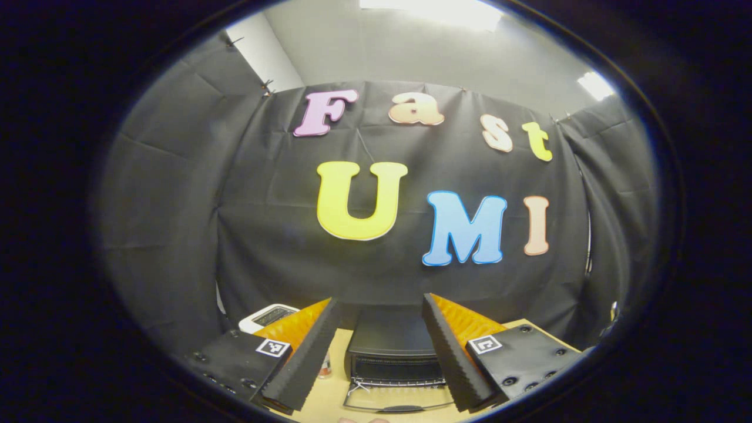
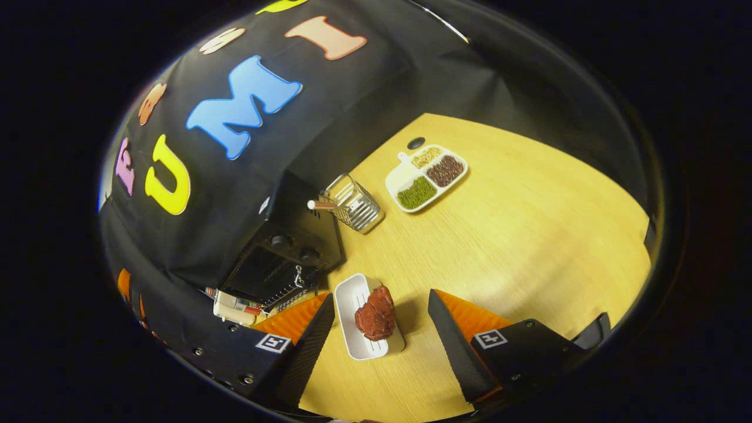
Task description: Open the electric oven with the left hand, put the food in, and close the electric oven.
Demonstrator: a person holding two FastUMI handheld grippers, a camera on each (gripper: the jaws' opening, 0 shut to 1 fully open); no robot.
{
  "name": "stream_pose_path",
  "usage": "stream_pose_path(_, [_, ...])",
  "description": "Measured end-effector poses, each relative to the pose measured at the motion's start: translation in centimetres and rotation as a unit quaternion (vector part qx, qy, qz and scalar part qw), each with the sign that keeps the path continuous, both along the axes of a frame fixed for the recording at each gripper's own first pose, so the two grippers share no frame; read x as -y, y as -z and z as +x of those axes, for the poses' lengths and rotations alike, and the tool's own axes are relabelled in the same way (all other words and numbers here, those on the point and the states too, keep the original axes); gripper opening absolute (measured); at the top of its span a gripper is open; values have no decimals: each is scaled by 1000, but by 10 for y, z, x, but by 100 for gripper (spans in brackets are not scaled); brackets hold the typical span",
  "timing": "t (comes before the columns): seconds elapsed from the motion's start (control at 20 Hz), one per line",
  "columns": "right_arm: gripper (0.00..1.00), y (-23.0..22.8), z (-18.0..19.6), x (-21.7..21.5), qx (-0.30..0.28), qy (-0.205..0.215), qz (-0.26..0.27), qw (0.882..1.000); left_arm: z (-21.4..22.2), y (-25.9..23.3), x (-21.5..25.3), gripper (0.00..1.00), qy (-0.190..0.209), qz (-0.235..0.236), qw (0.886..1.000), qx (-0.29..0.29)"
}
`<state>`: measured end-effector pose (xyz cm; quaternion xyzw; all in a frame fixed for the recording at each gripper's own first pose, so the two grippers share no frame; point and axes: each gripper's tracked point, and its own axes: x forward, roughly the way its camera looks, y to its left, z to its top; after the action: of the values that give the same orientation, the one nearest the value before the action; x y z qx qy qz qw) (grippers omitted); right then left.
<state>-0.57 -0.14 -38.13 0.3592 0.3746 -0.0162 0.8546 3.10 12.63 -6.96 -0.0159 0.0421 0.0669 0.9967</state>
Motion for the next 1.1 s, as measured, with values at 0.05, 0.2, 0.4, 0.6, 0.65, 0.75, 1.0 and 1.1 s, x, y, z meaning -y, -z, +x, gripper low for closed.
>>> stream_pose_path(0.05, [97, 8, 1, -3, -7, 2, 13, 1000, -3, -1, -5, 98, -4, 1, 1000, 0])
stream_pose_path(0.2, [97, 30, 1, -18, -23, 0, 43, 999, -13, 3, -17, 98, -13, 12, 1000, -5])
stream_pose_path(0.4, [96, 47, 5, -30, -36, 10, 70, 997, -28, 14, -30, 95, -29, 15, 999, -21])
stream_pose_path(0.6, [59, 42, 16, -33, -22, 17, 85, 996, -37, 17, -43, 98, -43, 19, 999, -27])
stream_pose_path(0.65, [35, 47, 24, -41, -16, 9, 91, 996, -37, 18, -46, 98, -47, 17, 998, -28])
stream_pose_path(0.75, [29, 58, 34, -64, -8, -2, 110, 994, -37, 20, -49, 98, -51, 10, 998, -28])
stream_pose_path(1.0, [16, 3, 29, -42, 9, -7, 129, 992, -28, 18, -38, 98, -39, 2, 999, -25])
stream_pose_path(1.1, [16, -4, 32, -38, 23, -14, 124, 992, -23, 17, -33, 98, -30, 5, 999, -23])
